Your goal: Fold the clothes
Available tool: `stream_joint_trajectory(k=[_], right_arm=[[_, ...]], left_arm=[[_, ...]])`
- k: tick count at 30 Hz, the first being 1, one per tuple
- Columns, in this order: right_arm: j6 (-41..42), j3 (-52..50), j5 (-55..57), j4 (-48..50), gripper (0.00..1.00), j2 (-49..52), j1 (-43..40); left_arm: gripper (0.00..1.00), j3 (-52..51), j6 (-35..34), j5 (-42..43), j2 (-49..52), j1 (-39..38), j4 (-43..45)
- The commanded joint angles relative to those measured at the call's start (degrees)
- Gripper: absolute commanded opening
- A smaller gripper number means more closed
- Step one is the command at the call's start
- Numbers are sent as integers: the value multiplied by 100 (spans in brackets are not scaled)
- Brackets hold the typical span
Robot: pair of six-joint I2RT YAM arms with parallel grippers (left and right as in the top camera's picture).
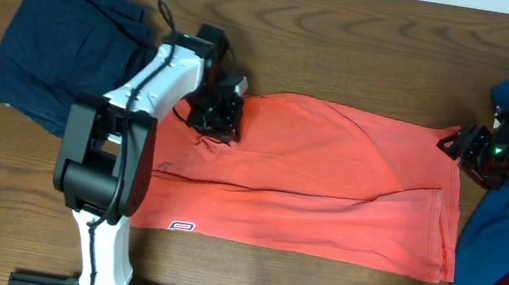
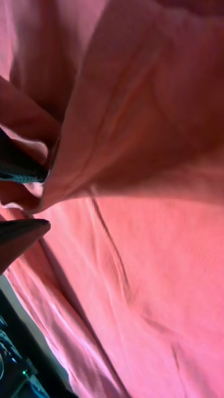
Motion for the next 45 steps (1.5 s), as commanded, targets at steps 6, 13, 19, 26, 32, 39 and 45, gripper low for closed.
stream_joint_trajectory(k=[6,13,19,26,32,39,45], right_arm=[[-68,26,-17,46,61,11,42],[-68,26,-17,70,61,11,42],[-66,26,-20,46,61,11,42],[-24,26,-22,50,60,11,39],[0,26,-22,48,60,11,37],[-2,26,-20,39,60,11,31],[-2,26,-22,24,61,11,31]], left_arm=[[22,422,33,-798,-238,190,221],[24,387,13,-1803,-234,92,730],[29,149,-103,-1915,-177,-42,949],[13,-22,-120,-811,-149,-490,966],[6,-20,-118,-173,-149,-942,1014],[6,247,-146,-481,-254,-1023,435],[17,468,-468,-2323,-890,-675,271]])
